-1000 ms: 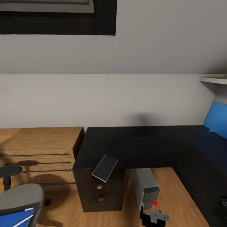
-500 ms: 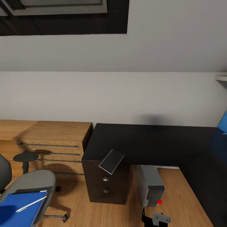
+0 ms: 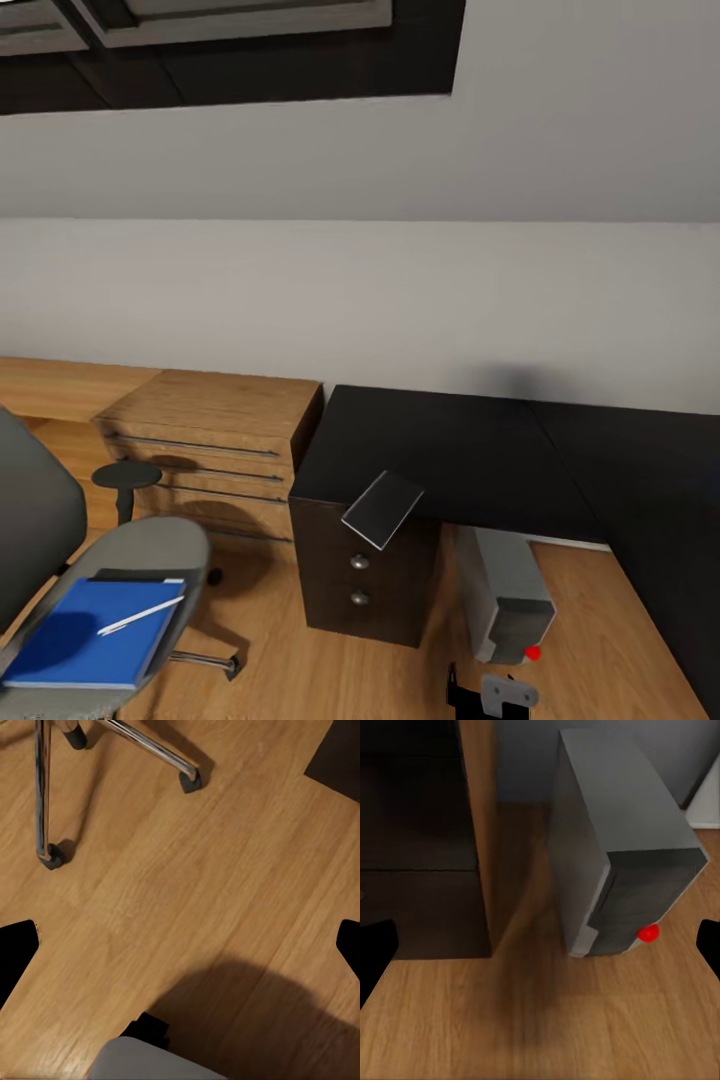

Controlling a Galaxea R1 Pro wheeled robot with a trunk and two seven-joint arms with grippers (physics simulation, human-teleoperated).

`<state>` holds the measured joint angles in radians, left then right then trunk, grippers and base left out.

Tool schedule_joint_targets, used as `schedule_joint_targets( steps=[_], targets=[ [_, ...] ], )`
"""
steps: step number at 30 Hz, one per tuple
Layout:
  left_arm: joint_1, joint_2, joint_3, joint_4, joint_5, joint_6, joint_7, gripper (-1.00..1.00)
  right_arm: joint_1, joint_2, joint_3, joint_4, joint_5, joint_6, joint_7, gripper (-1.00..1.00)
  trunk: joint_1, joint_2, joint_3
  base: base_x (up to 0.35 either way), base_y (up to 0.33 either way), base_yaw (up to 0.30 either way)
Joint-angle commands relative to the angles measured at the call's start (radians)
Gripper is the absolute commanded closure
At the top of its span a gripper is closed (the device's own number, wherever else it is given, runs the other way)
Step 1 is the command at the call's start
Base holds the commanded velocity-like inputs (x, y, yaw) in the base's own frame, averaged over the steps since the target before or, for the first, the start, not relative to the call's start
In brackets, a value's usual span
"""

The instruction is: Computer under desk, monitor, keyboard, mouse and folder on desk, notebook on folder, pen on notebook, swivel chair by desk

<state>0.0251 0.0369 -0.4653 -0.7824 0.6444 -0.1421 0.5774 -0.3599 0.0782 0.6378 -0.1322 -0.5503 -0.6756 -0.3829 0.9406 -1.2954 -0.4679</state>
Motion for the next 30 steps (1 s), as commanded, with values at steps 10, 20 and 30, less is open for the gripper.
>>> schedule_joint_targets(
  steps=[10, 20, 30],
  targets=[
    [-0.001, 0.001, -0.007, 0.000, 0.011, -0.007, 0.005, -1.00, -0.001, 0.000, 0.010, 0.002, -0.001, -0.001, -0.006, -1.00, 0.000, -0.001, -0.012, 0.000, 0.000, 0.214],
    [-0.001, 0.001, -0.007, 0.012, 0.009, -0.007, 0.005, -1.00, -0.001, 0.000, 0.010, 0.002, -0.001, -0.001, -0.005, -1.00, 0.000, -0.001, -0.022, 0.000, 0.000, 0.216],
    [-0.001, 0.001, -0.007, 0.012, 0.009, -0.007, 0.005, -1.00, -0.001, 0.000, 0.010, 0.002, -0.001, -0.001, -0.005, -1.00, 0.000, -0.001, -0.033, 0.000, 0.000, 0.216]
  ],
)
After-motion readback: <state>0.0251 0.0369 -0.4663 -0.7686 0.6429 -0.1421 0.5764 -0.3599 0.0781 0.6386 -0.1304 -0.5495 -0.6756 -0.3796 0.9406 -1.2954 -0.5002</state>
